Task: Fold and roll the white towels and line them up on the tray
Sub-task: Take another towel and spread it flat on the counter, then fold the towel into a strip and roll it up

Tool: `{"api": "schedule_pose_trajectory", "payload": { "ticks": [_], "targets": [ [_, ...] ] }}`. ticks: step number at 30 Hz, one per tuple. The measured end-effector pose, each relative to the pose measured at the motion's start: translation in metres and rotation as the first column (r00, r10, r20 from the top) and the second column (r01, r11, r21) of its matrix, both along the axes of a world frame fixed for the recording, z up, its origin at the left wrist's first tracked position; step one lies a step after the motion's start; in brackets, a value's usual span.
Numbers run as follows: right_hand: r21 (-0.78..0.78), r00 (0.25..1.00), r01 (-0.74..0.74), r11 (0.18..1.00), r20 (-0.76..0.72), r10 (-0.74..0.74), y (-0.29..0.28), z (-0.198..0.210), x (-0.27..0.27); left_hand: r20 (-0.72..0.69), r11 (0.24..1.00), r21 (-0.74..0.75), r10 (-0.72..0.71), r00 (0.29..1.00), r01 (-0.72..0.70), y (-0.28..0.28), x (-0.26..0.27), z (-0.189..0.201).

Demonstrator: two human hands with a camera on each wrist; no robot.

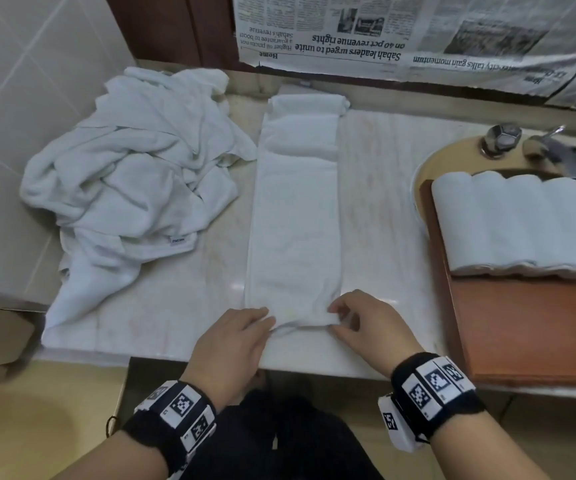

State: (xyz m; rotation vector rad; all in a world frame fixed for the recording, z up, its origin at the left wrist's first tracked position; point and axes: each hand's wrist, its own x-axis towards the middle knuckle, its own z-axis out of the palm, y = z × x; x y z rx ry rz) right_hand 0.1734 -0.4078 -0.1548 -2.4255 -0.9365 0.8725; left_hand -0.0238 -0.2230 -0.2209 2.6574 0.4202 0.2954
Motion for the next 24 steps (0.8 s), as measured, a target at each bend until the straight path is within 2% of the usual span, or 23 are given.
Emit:
{"api": "schedule_pose_trajectory", "payload": {
  "ticks": [5,8,11,13,17,20,22,24],
  "targets": [
    [0.053,0.988,0.137,0.989,-0.083,-0.132,0.004,-0.006,-0.005,-0.005,1.0,-0.024,0.012,1.0,-0.012,-0.001,-0.002,0.0],
    [0.136,0.976,0.215,0.967,-0.063,-0.208,0.004,-0.006,-0.016,0.011,1.0,-0.024,0.015,1.0,-0.015,-0.002,-0.001,0.002],
    [0.1,0.967,0.255,0.962,-0.033,-0.253,0.005,-0.005,-0.027,0.018,0.999,-0.029,0.033,0.999,-0.032,-0.003,-0.002,0.004],
    [0.056,0.966,0.253,0.966,0.048,-0.256,0.004,-0.004,-0.033,0.022,0.999,-0.032,0.022,1.0,-0.021,-0.003,-0.003,0.006],
    [0.028,0.982,0.158,0.987,0.105,-0.16,-0.008,-0.009,-0.045,0.05,0.999,-0.04,-0.026,0.998,0.028,-0.002,-0.012,0.008],
    [0.082,0.979,-0.004,0.997,0.204,-0.013,-0.031,-0.019,-0.054,0.072,0.999,-0.019,-0.043,0.996,0.044,0.0,-0.025,0.015],
    [0.045,0.933,-0.163,0.986,0.333,0.139,-0.04,-0.023,-0.059,0.039,0.997,0.027,-0.073,0.997,0.071,0.0,-0.029,0.02],
    [0.002,0.864,-0.311,0.95,0.417,0.282,-0.039,-0.03,-0.061,-0.081,0.983,0.102,-0.146,0.986,0.154,0.001,-0.025,0.02]
  ]
}}
